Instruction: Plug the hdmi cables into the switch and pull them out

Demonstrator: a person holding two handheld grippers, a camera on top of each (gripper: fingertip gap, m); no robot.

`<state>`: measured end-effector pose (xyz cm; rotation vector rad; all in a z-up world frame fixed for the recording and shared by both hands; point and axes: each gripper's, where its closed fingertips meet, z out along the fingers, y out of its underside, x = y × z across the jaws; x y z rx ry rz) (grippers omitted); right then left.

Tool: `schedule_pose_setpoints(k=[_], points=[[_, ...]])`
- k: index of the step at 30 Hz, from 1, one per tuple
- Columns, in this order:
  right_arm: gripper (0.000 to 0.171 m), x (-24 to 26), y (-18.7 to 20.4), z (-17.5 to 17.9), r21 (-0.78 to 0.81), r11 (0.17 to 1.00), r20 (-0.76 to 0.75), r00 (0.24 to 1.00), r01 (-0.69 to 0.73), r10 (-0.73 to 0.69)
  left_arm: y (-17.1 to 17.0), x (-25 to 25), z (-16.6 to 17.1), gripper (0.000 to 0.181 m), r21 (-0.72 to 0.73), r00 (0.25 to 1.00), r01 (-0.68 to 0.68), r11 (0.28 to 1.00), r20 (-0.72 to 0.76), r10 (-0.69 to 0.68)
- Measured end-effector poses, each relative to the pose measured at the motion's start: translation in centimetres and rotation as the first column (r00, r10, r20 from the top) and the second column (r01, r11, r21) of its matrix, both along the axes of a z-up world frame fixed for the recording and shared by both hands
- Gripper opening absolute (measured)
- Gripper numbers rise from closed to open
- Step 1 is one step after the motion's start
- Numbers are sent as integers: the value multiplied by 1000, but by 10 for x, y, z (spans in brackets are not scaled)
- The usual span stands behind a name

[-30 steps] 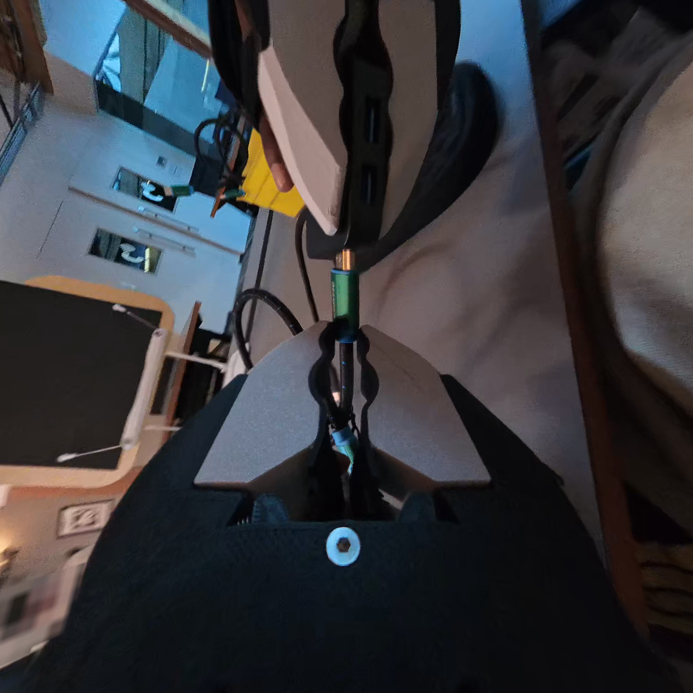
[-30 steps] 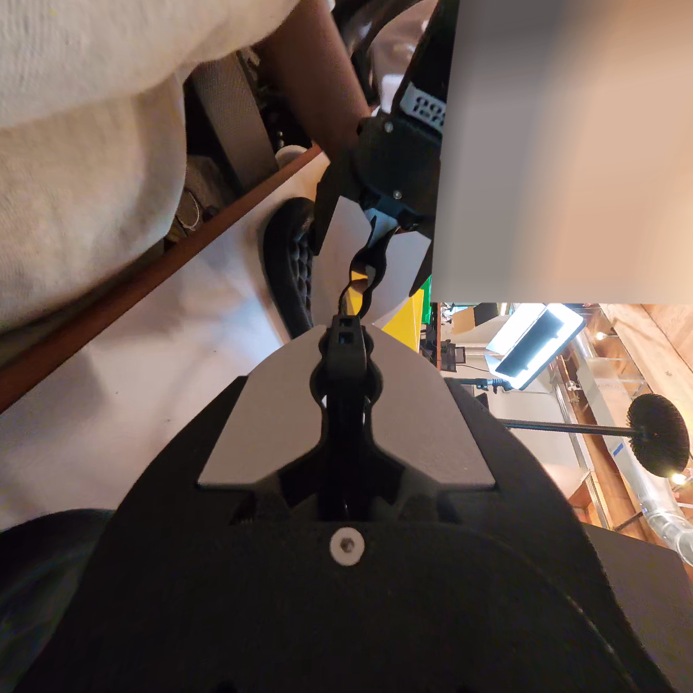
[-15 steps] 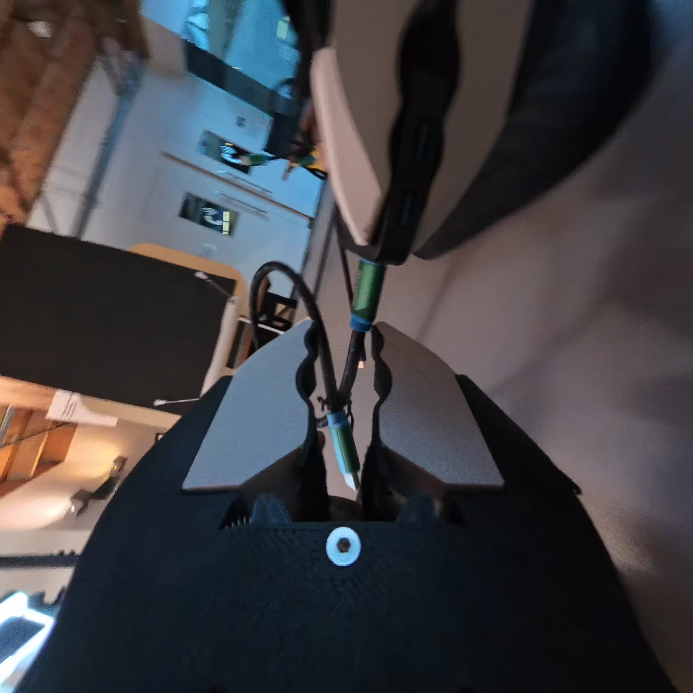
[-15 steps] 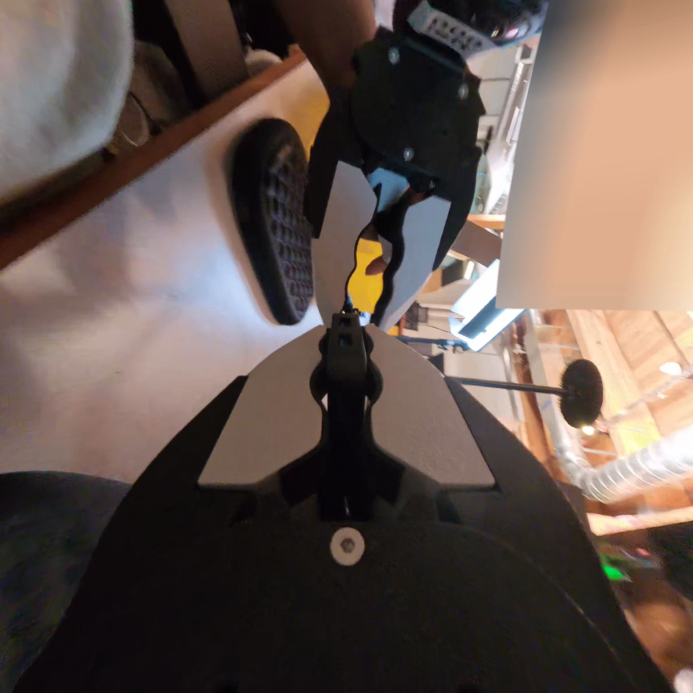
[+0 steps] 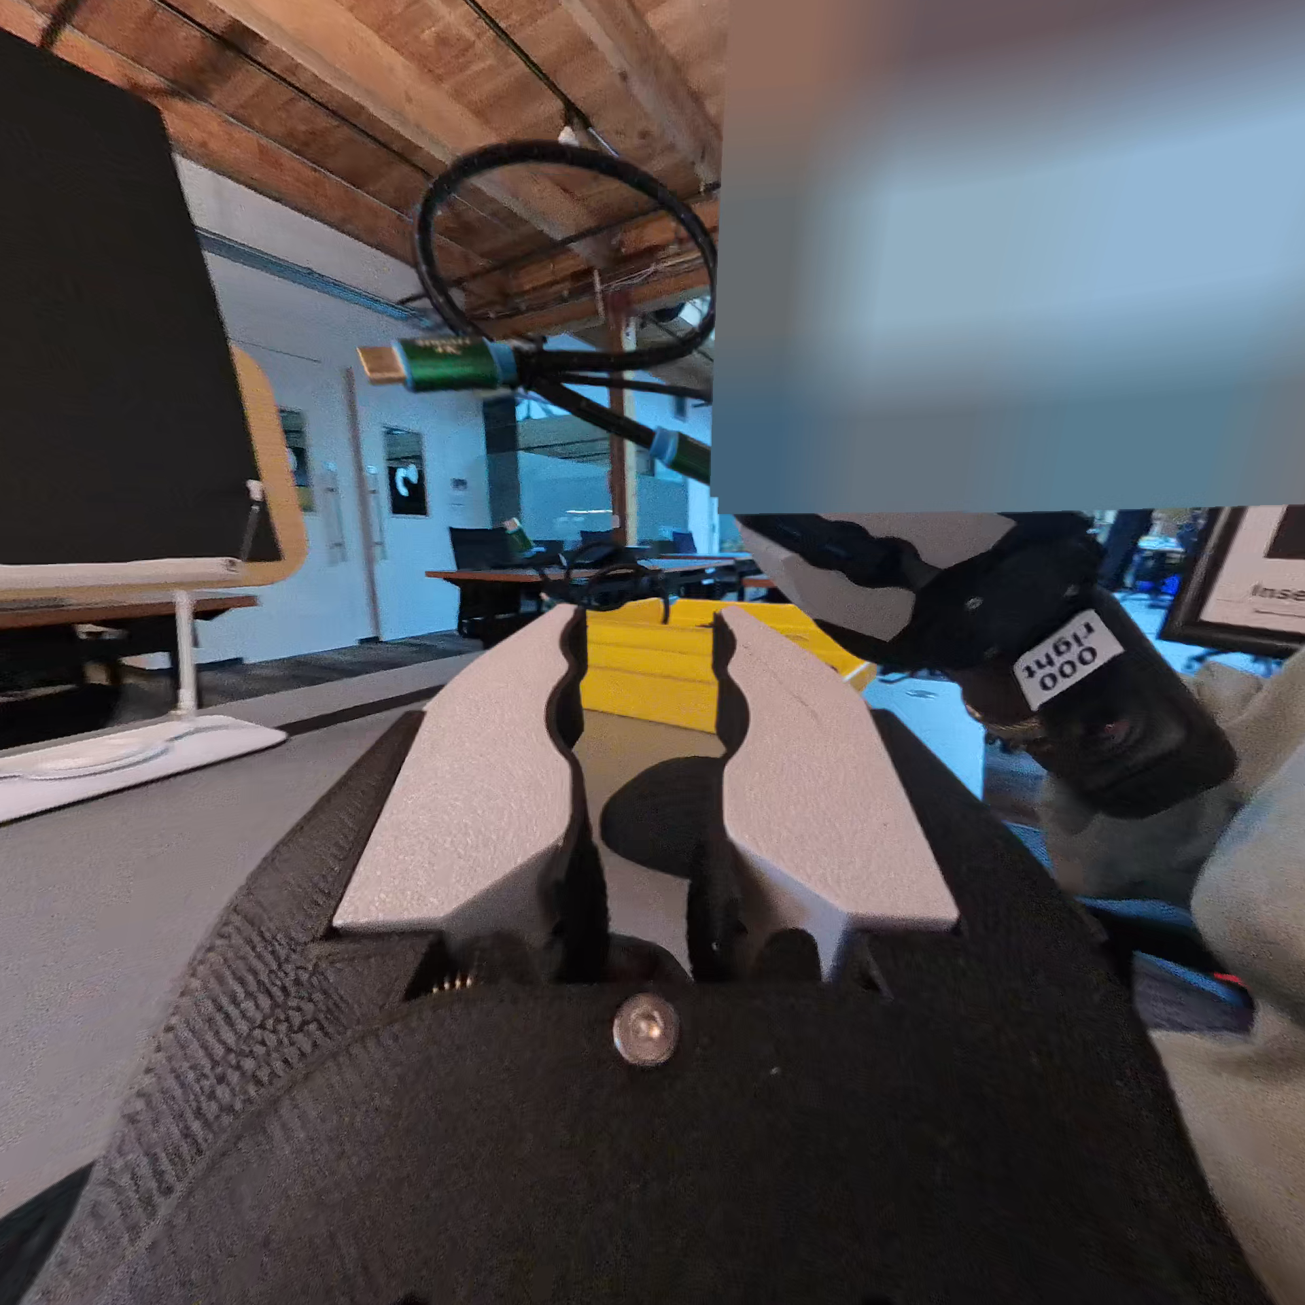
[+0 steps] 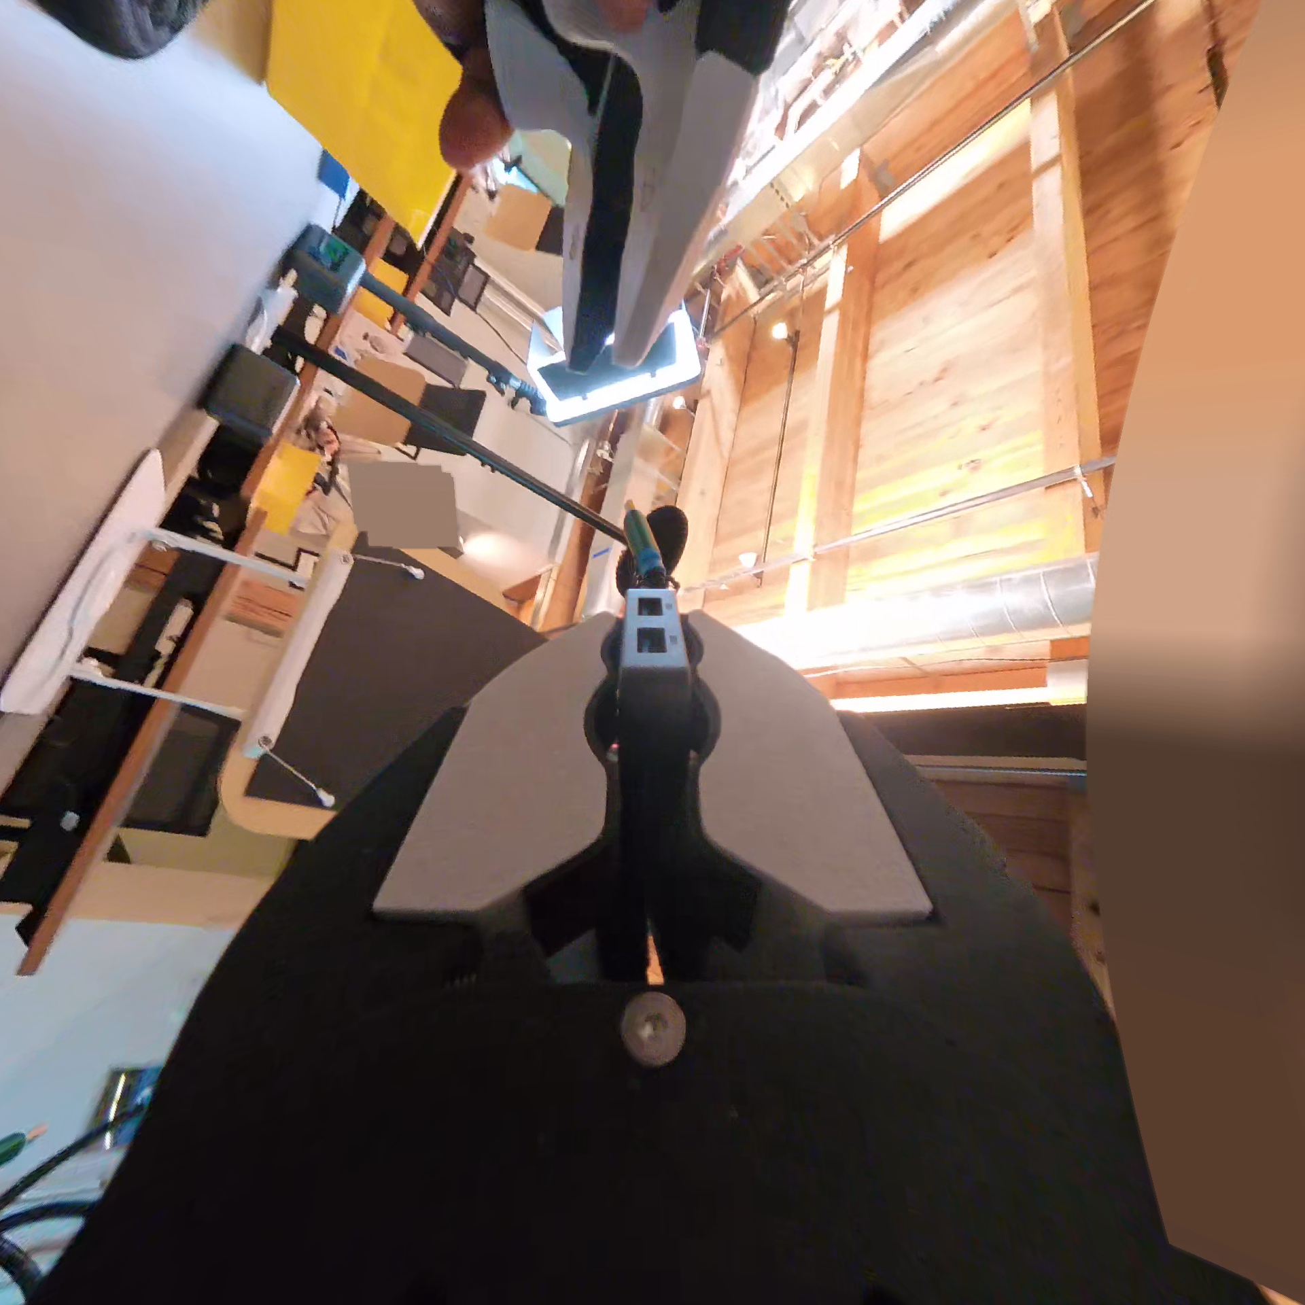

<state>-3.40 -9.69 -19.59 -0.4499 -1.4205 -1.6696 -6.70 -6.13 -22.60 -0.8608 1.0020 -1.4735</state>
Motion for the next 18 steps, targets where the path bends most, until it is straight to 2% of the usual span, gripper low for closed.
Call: schedule_pose_setpoints(k=[4,7,10,13,18], points=[[15,23,-4,12,30,997,-52,996,69,-67,-6,5,-6,33,128,998,-43,991,-30,47],[15,69,-15,29,47,977,-132,971,209,-201,3,-1,-5,34,213,992,-115,970,-23,122],[14,131,-32,36,-28,937,-272,899,349,-343,16,-9,0,33,235,983,-173,957,-13,181],[14,191,-53,30,-126,905,-410,810,407,-421,26,-14,6,33,247,975,-217,944,2,223],[14,261,-73,8,-201,840,-481,696,504,-533,27,-16,14,32,354,959,-272,895,27,280]])
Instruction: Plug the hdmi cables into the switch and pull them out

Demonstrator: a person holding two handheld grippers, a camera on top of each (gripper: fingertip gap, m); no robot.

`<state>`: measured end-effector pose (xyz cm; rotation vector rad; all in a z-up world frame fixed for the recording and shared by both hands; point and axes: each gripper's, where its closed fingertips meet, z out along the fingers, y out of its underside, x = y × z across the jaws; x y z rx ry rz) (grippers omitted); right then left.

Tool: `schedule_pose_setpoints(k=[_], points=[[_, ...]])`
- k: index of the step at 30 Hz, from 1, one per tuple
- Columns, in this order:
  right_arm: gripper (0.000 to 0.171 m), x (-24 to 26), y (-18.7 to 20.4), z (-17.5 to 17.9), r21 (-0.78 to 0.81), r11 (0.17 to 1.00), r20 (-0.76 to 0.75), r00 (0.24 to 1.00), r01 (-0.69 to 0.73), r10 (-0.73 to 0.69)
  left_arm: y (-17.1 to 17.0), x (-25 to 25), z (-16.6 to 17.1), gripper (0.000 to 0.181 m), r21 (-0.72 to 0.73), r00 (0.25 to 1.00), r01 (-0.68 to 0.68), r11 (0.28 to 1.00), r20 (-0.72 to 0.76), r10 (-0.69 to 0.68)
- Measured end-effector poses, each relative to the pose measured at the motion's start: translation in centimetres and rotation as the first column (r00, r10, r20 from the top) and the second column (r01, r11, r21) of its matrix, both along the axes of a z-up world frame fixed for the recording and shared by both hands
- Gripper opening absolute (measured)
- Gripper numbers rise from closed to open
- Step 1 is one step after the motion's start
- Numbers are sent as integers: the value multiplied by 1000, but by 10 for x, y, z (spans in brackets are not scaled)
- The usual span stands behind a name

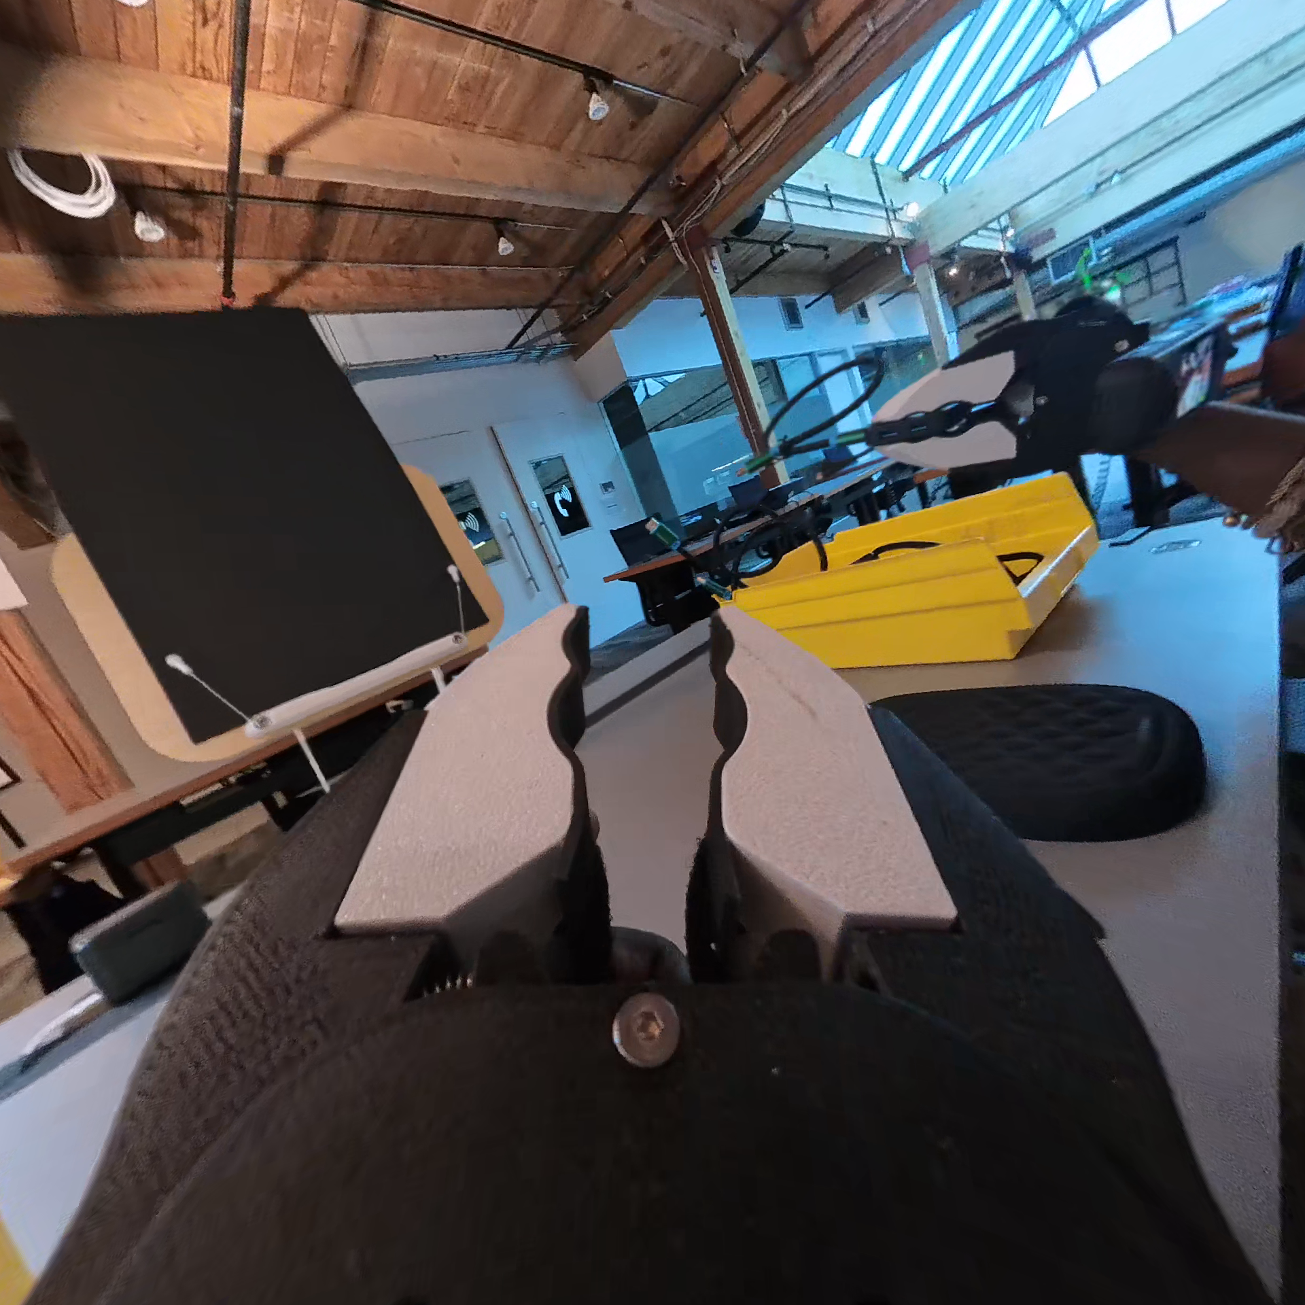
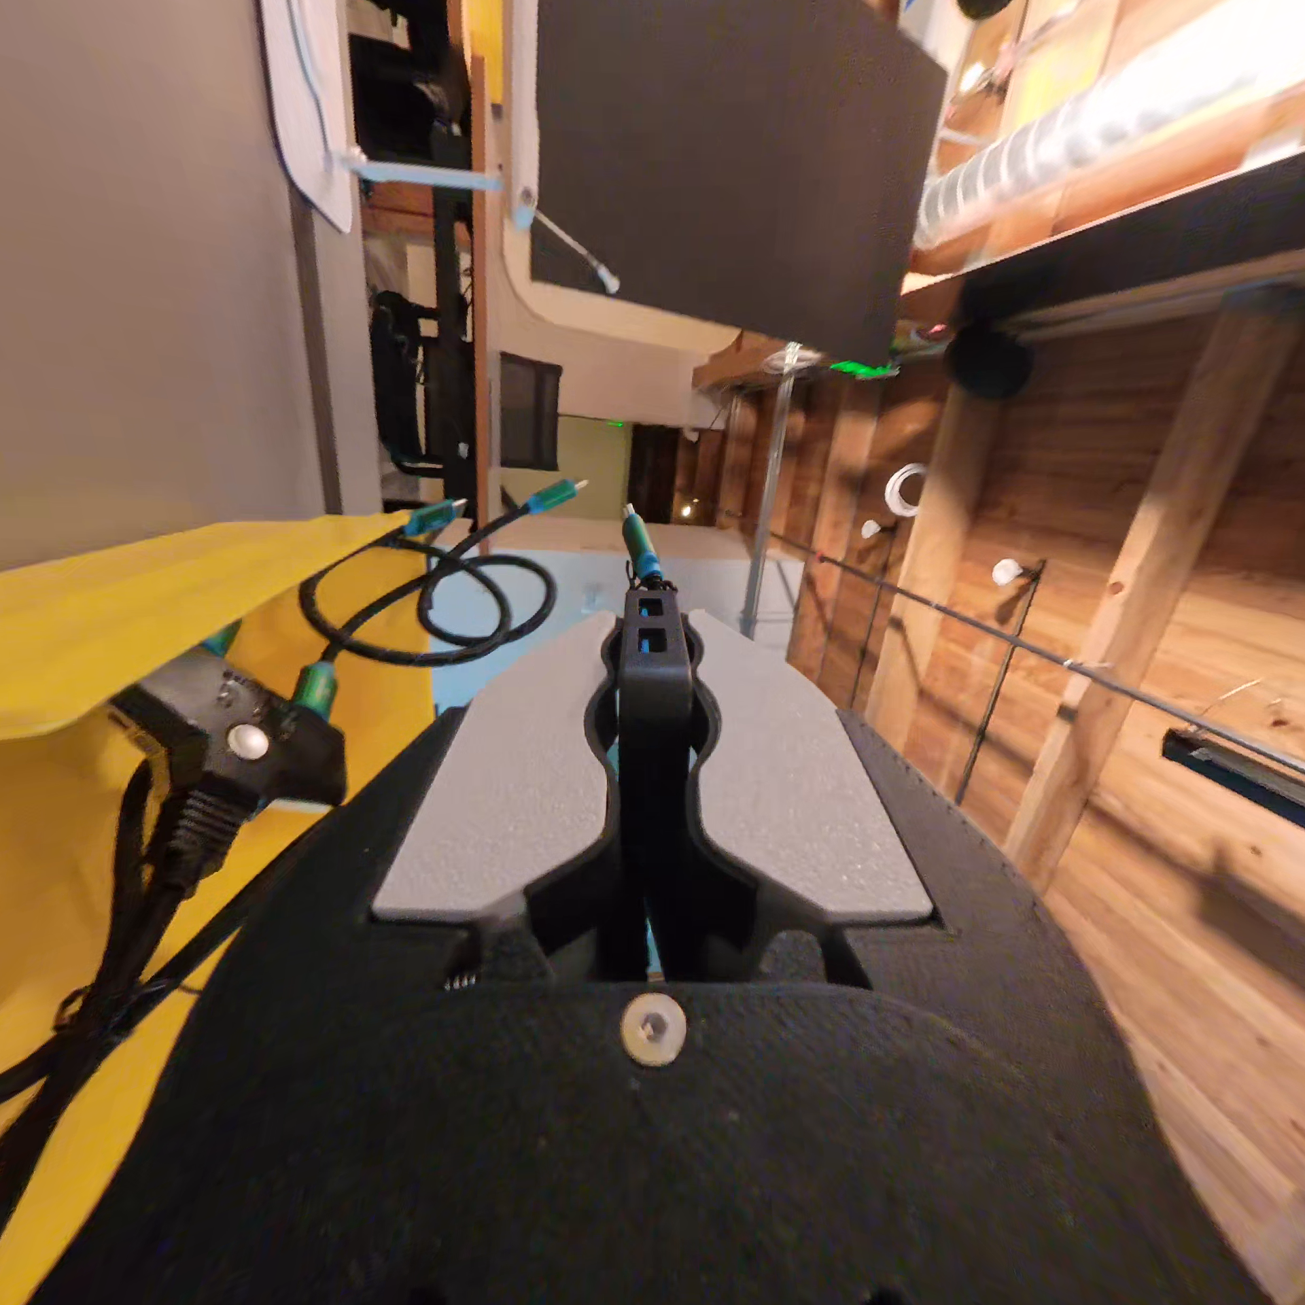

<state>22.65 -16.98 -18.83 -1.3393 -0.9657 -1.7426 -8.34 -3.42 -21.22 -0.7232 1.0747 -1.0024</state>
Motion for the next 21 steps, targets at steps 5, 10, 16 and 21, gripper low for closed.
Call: schedule_pose_setpoints(k=[5,10,16,21], points=[[15,30,2,-24,17,1000,-120,993,-16,18,-12,2,2,32,128,1000,-9,992,-25,12],[24,53,1,-47,29,999,-296,955,-16,24,-19,1,5,32,179,1000,-5,984,-29,11],[32,42,-11,-36,118,988,-523,840,-100,147,-12,-11,22,32,88,999,14,996,34,-17],[36,26,-30,1,297,952,-651,712,-79,262,-5,-21,35,33,97,999,-30,995,43,26]])
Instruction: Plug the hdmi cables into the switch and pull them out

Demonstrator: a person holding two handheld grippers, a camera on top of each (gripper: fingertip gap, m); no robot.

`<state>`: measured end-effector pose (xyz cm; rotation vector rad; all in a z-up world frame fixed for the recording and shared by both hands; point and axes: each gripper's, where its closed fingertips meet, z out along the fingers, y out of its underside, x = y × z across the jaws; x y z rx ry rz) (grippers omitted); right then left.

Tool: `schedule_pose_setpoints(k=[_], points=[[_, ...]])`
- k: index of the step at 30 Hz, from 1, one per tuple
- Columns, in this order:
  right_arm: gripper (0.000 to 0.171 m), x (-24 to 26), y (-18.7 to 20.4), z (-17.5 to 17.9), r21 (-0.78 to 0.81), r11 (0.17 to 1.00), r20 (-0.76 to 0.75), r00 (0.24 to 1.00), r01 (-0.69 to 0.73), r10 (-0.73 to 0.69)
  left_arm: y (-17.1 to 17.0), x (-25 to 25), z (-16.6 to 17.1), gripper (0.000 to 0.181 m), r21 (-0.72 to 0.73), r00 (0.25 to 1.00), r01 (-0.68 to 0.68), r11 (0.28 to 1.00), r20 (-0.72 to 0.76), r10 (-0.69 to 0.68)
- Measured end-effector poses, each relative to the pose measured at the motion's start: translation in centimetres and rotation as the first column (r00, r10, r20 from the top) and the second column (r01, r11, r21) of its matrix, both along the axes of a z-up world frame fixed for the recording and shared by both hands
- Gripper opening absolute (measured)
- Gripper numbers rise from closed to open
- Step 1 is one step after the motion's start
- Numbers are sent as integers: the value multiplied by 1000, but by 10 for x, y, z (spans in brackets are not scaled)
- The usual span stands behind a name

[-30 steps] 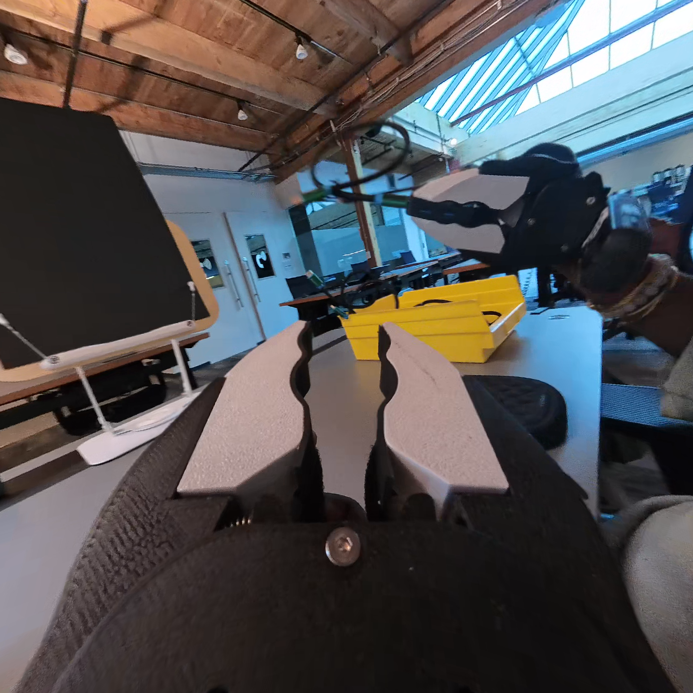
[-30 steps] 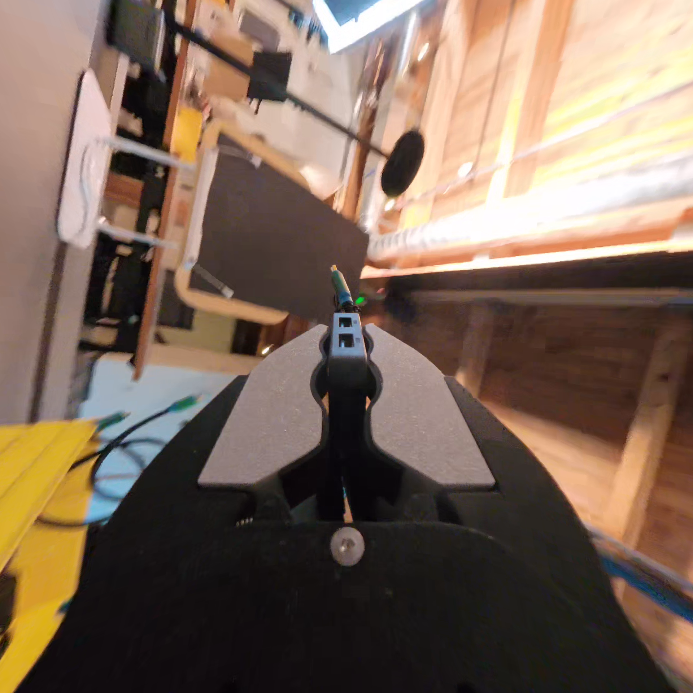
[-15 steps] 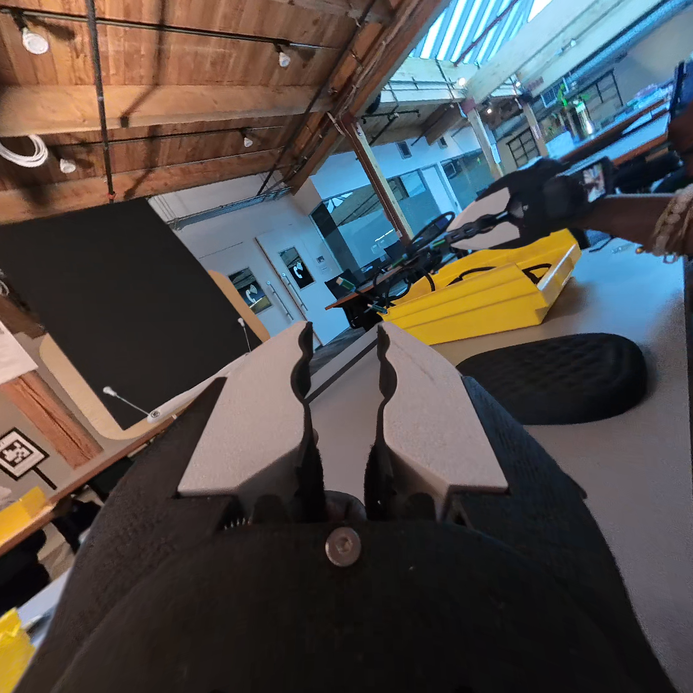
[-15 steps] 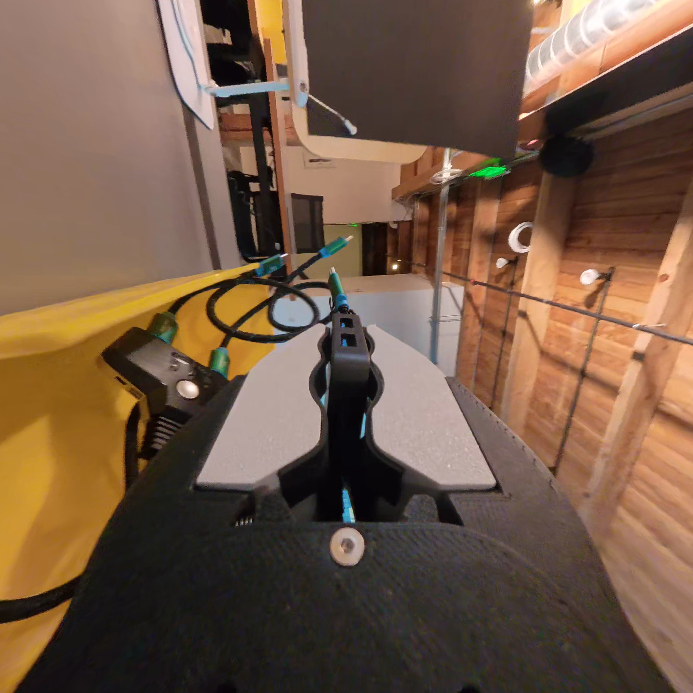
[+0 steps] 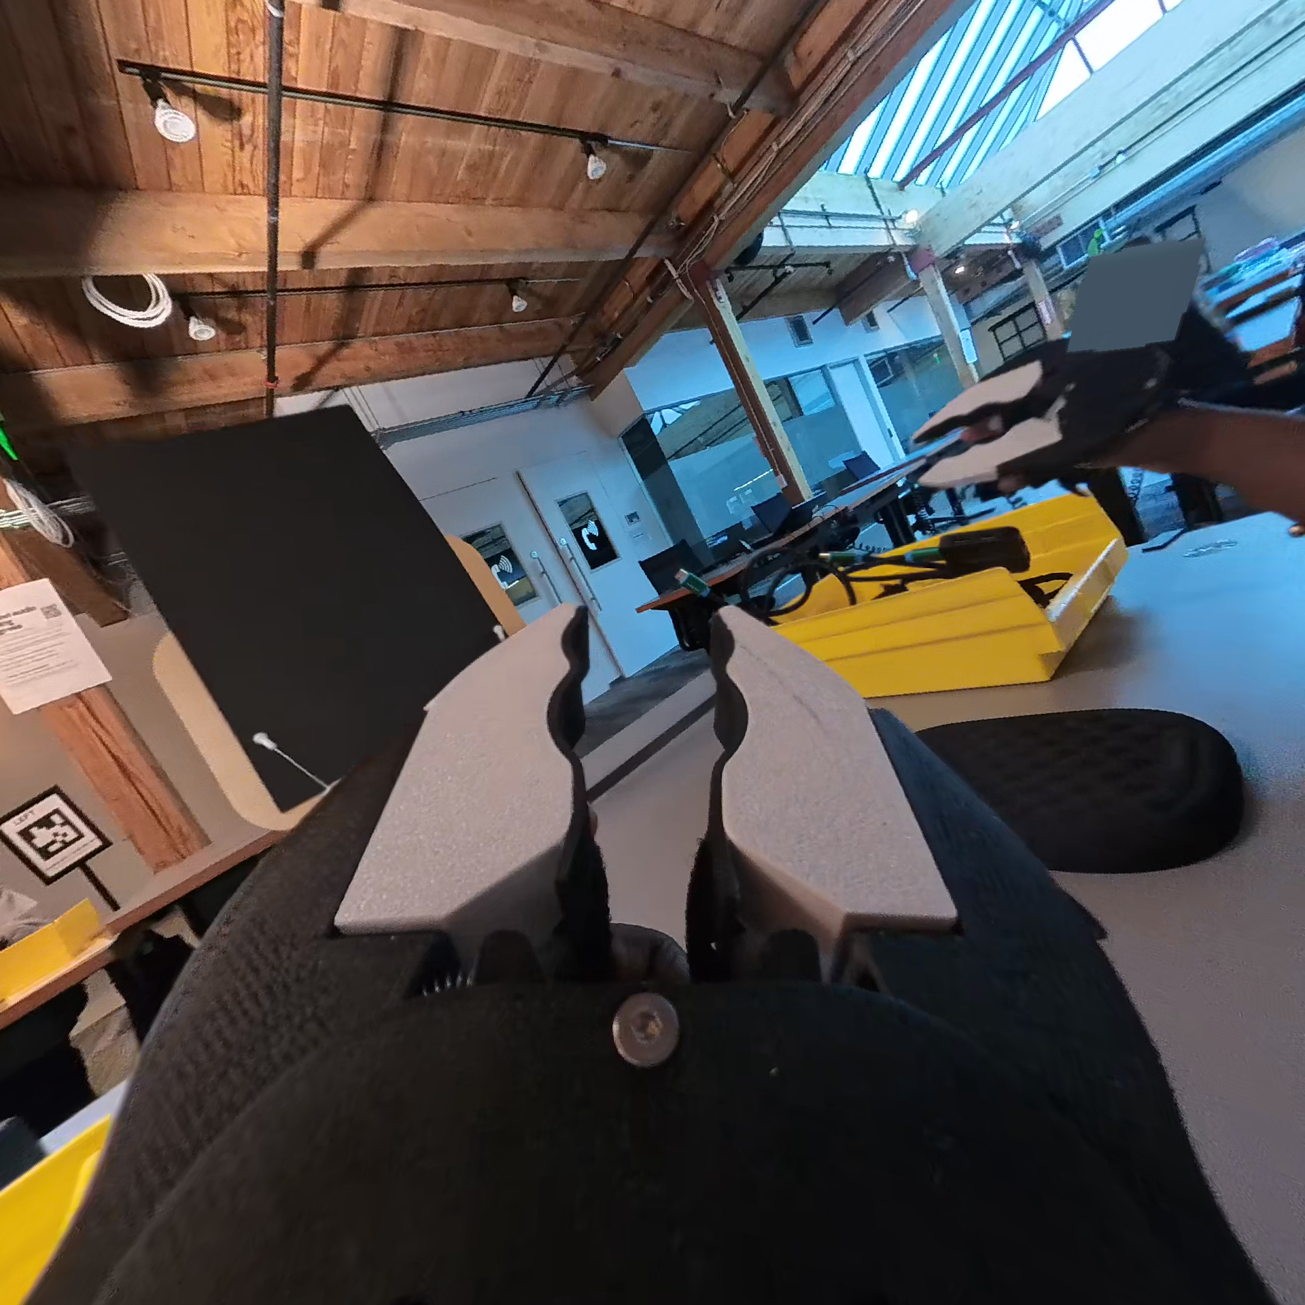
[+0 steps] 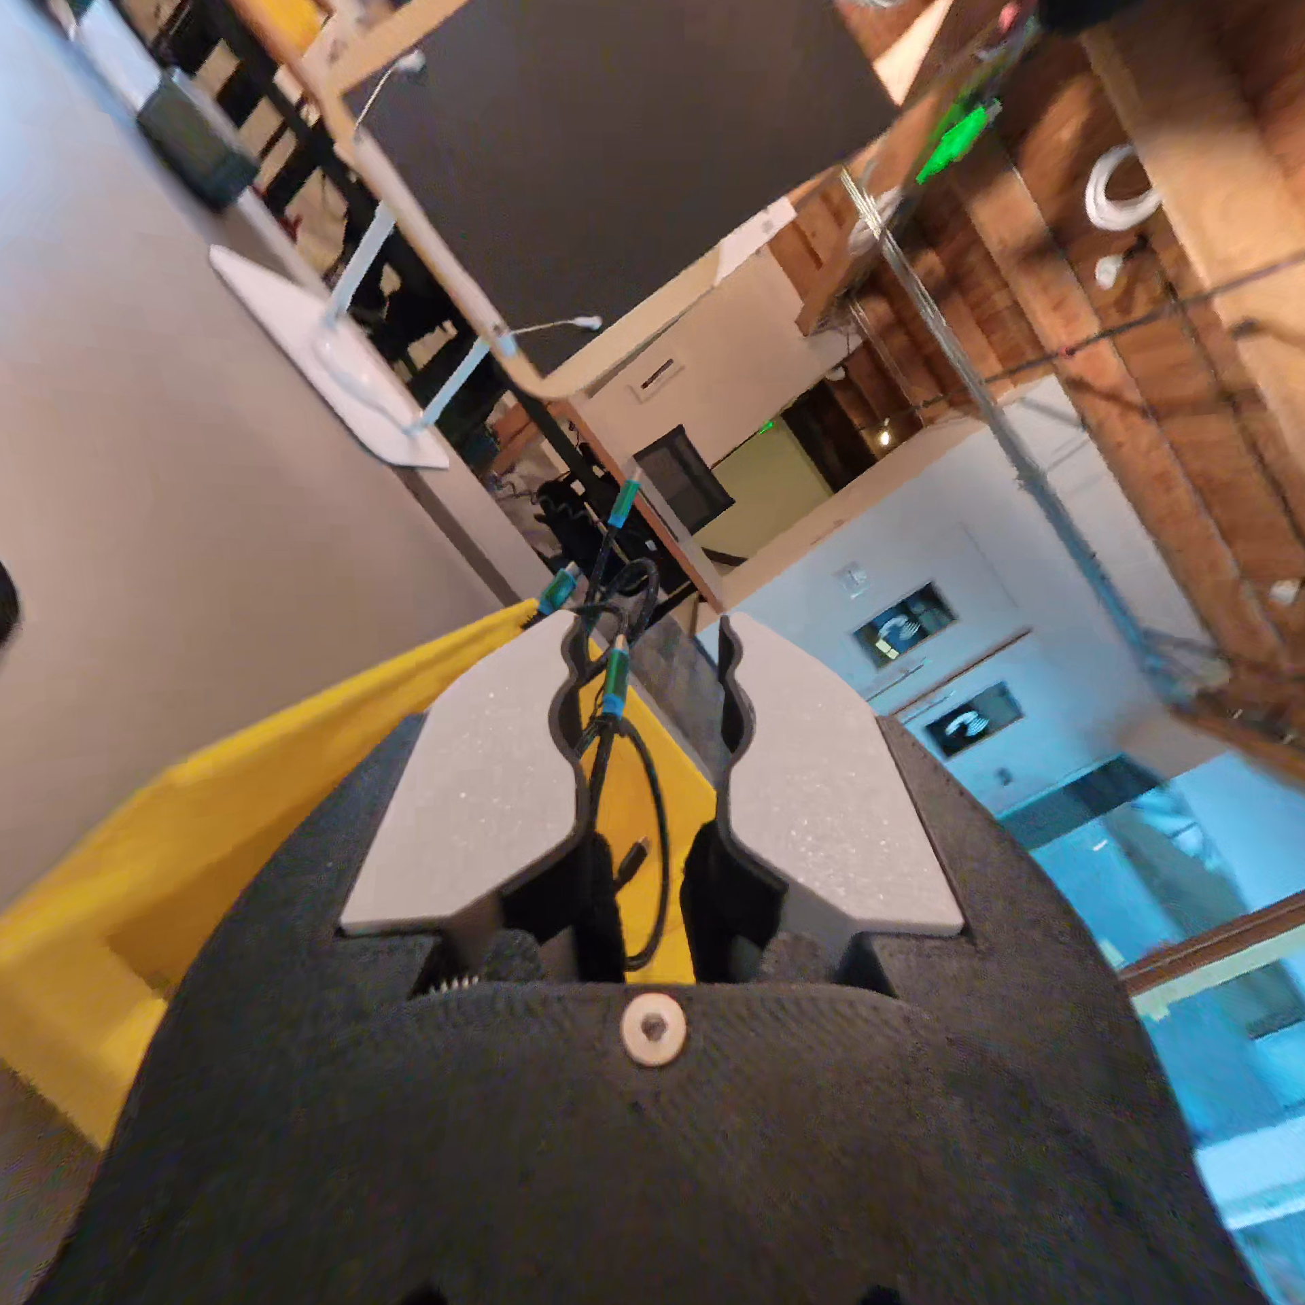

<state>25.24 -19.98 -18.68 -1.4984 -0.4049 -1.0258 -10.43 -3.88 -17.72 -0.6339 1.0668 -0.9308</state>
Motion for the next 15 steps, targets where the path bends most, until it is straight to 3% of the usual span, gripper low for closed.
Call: schedule_pose_setpoints(k=[3,7,12,15], points=[[37,-20,-10,2,3,1000,-229,973,-18,18,8,-11,15,33,1,999,-44,999,15,44],[44,-60,-16,-37,-131,983,-515,856,-131,46,25,-39,49,32,-30,989,-109,994,98,111],[47,-45,-19,-92,-294,956,-638,739,25,-216,60,-88,84,33,-108,941,-274,956,176,290],[50,-50,-2,-115,-359,933,-675,693,-6,-255,81,-124,85,33,-190,896,-354,916,213,390]])
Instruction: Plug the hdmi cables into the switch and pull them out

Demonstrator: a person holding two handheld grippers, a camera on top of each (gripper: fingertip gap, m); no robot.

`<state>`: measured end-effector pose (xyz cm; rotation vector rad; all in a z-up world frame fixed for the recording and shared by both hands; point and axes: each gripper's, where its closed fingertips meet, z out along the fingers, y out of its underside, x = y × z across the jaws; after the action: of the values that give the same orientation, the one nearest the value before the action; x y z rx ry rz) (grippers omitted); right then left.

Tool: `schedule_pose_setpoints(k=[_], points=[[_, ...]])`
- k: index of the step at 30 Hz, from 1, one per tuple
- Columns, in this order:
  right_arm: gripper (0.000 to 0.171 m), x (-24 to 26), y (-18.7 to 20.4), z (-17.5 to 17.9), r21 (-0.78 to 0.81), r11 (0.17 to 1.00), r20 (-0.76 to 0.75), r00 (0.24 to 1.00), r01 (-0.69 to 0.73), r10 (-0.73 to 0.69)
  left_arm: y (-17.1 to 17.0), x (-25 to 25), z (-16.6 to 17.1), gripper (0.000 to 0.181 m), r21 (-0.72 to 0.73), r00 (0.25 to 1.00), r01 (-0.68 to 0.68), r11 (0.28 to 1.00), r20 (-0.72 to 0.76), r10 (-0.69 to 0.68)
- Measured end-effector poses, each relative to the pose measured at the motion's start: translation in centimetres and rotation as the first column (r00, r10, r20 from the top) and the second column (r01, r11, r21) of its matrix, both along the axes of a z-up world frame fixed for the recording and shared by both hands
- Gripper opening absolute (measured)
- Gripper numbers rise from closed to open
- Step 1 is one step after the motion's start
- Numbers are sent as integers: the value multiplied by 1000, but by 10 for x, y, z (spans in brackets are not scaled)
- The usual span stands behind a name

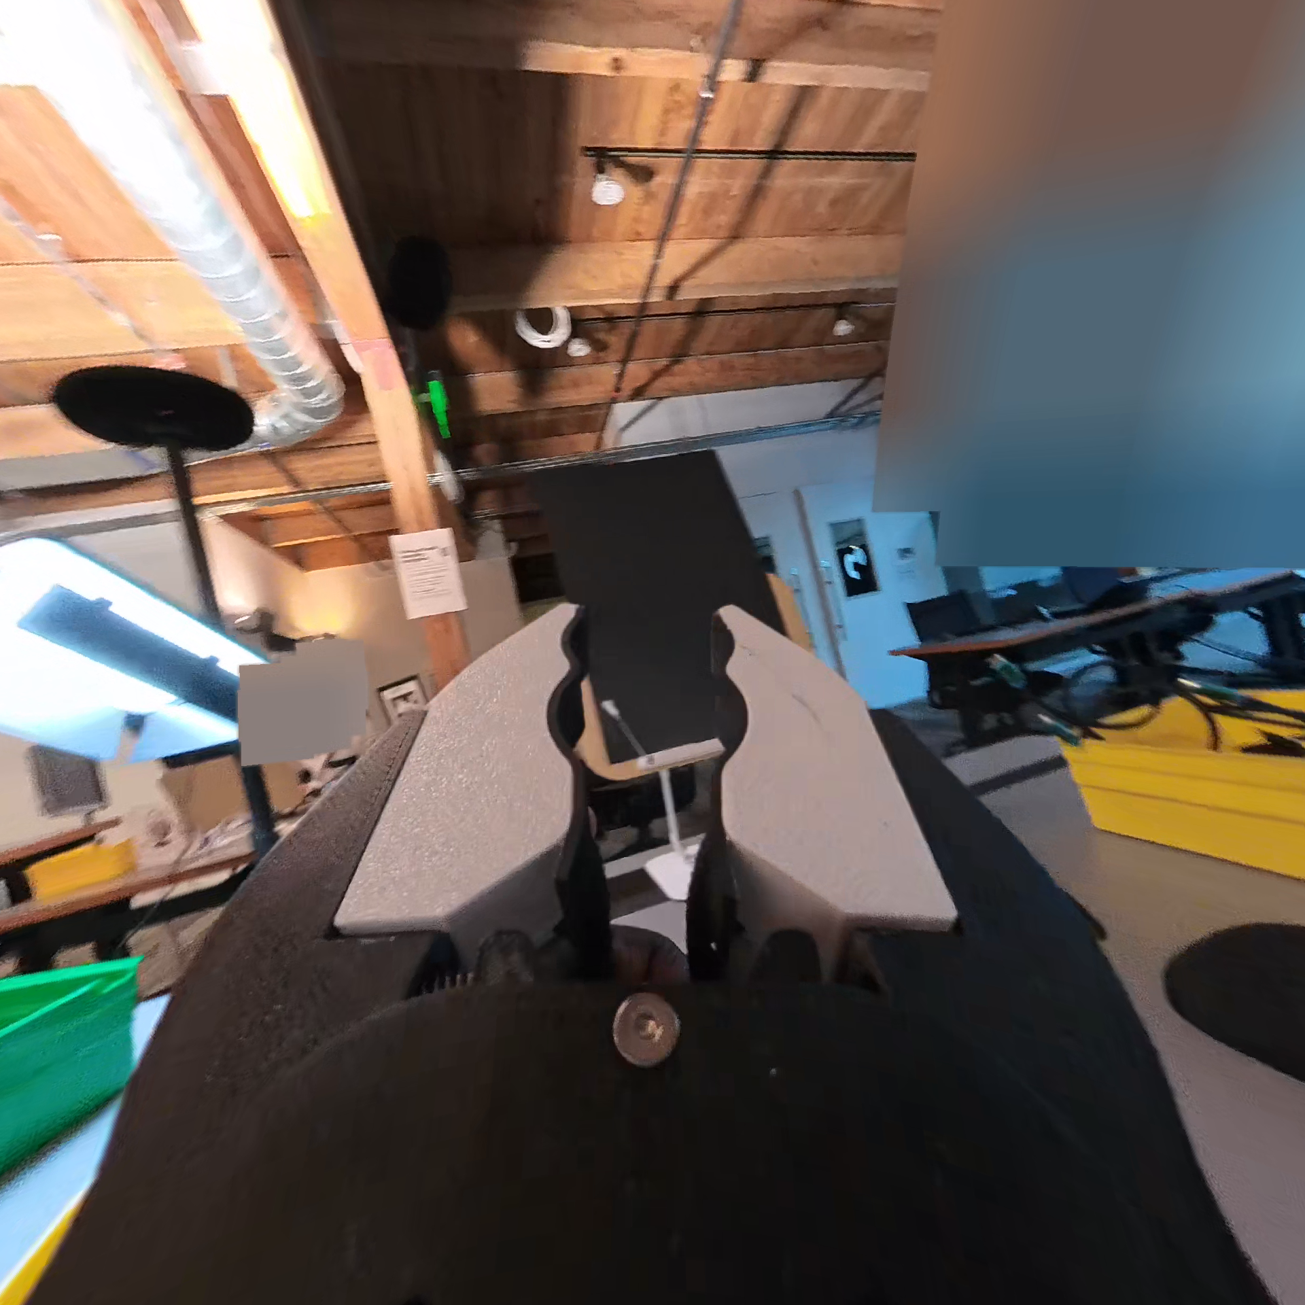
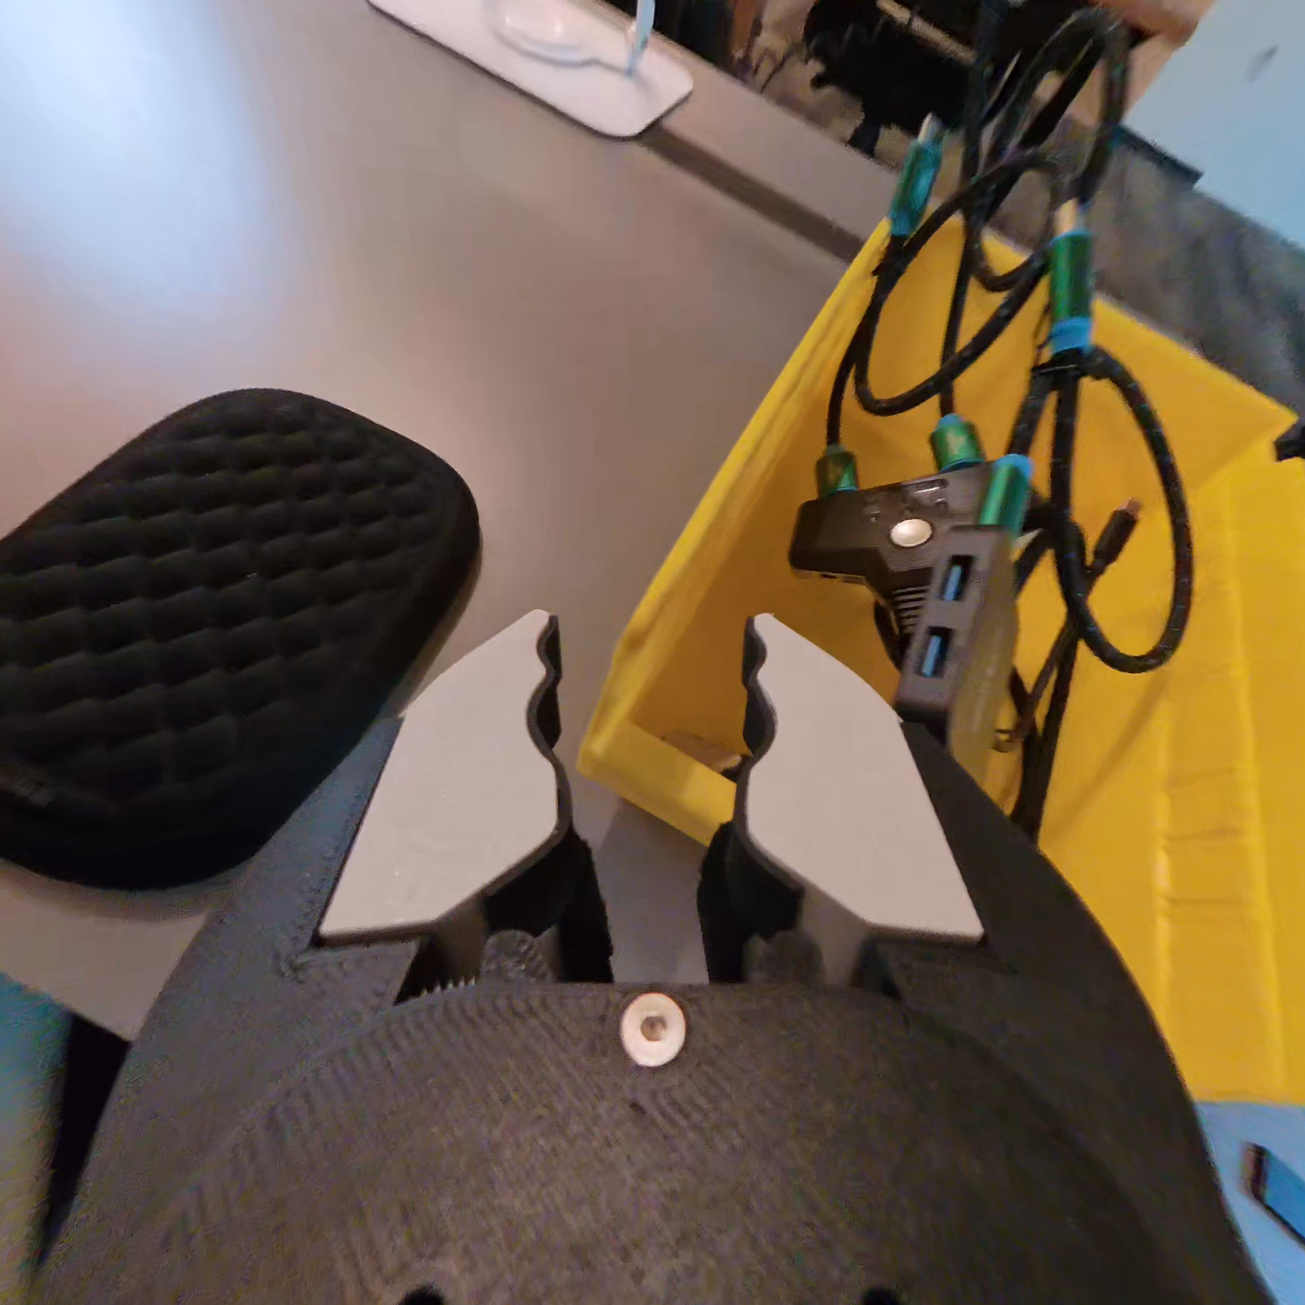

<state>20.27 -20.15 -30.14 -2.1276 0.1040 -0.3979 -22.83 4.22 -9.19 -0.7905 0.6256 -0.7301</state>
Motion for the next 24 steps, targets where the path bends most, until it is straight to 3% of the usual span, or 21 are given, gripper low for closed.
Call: schedule_pose_setpoints(k=[3,4,6,8,15,24], points=[[21,10,10,-19,-133,989,88,995,60,-48,22,-33,-2,29,-77,990,-61,995,124,71],[18,10,16,-23,-167,984,147,989,54,-29,27,-40,-3,29,-104,985,-50,993,160,66],[21,8,28,-22,-210,977,235,972,36,15,30,-48,-3,29,-130,977,-7,992,211,35],[23,6,45,-23,-220,975,229,972,5,47,33,-52,-4,28,-127,975,-29,991,216,57],[25,11,106,-22,-207,978,241,969,4,47,44,-45,-18,28,-53,970,-237,970,42,239],[27,-43,180,-23,-224,970,230,963,-90,143,50,-37,-30,29,-33,964,-264,964,-44,262]])
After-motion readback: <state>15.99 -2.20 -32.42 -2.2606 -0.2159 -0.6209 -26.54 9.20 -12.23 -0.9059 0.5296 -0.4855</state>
